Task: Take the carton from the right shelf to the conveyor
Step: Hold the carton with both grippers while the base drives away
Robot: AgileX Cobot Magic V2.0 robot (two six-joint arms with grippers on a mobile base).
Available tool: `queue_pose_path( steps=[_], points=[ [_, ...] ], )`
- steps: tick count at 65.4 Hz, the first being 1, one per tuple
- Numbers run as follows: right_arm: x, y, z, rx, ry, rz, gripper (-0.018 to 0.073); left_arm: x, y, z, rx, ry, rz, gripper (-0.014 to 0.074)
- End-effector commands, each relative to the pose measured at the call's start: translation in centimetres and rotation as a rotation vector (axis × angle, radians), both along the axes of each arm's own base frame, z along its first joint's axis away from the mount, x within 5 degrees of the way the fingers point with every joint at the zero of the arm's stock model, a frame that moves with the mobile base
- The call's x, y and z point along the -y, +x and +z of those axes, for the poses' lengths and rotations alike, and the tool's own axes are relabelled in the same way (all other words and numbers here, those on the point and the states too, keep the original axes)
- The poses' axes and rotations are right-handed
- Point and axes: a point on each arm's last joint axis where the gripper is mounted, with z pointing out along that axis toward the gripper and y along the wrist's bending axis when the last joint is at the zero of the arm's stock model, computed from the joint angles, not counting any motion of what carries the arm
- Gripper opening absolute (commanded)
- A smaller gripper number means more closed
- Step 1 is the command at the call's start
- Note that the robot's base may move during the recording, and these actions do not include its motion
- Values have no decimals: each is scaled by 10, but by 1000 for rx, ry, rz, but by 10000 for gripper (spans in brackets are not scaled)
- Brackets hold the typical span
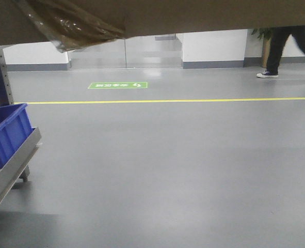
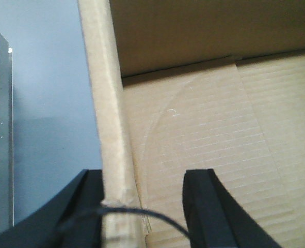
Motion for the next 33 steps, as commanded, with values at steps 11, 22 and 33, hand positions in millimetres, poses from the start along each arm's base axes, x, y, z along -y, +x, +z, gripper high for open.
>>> queue_pose_path(
  steps=[11,22,33],
  points=[
    [-2,2,10,105,35,25,-58,10,-7,5,14,-64,-91,-17],
    [-2,2,10,105,35,25,-58,10,-7,5,14,-64,-91,-17],
    [-2,2,10,105,35,25,-58,10,-7,5,14,-64,-91,-17]
  ],
)
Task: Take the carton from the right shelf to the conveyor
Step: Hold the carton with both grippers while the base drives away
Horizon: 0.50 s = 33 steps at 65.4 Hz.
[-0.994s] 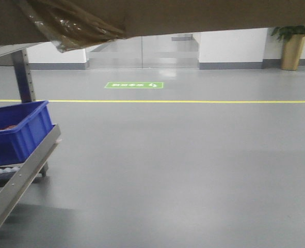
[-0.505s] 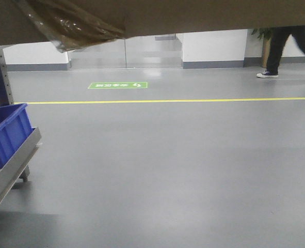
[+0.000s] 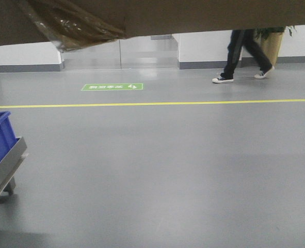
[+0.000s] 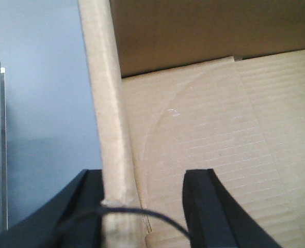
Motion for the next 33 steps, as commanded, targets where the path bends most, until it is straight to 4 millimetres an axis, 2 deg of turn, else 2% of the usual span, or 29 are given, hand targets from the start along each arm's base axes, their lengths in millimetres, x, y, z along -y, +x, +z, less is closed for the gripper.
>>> queue_pose_path(
  steps=[1,33],
  points=[
    [-2,2,10,105,35,25,-58,10,-7,5,14,-64,-91,-17],
    [-2,2,10,105,35,25,-58,10,-7,6,17,-60,-88,-17]
  ],
)
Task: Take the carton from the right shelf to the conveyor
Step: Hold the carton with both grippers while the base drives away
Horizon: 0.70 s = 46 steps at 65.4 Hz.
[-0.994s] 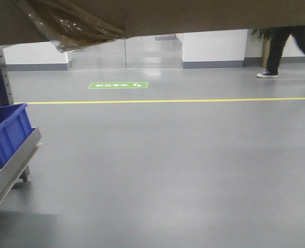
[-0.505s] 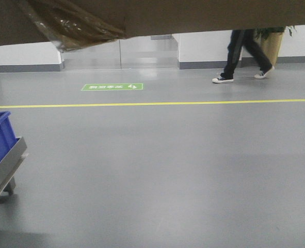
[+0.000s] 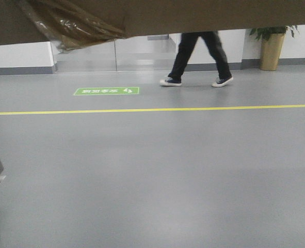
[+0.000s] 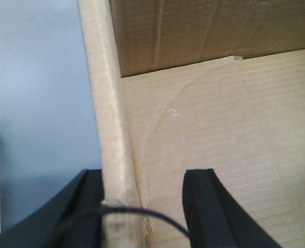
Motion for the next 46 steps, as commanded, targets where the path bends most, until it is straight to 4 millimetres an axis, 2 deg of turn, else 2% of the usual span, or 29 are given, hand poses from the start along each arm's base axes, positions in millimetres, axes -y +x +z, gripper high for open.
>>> queue_pose_path(
  steps=[1,46],
  points=[
    [-2,1,10,100,32,25,-58,10,-7,5,15,-57,-86,-17],
    [-2,1,10,101,33,25,-58,3,-4,7,48,14,-43,-17]
  ],
)
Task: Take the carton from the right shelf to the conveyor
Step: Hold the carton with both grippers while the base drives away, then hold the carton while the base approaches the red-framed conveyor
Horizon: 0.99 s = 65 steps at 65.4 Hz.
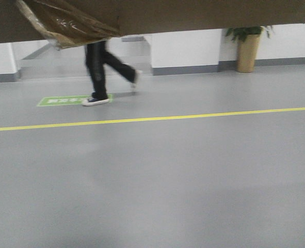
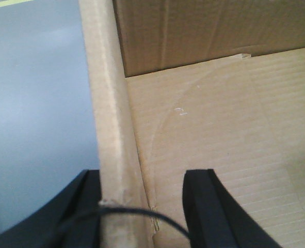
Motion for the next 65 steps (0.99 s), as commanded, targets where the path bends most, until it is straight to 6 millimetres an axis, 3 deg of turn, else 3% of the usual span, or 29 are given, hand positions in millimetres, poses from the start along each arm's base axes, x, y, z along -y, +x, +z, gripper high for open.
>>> queue_pose_path(
  steps=[1,65],
  points=[
    [0,0,9,82,21,20,-58,6,-6,6,28,-20,-65,-17],
    [-1,1,10,100,30,23,-58,2,-4,7,49,25,-38,-17]
  ],
)
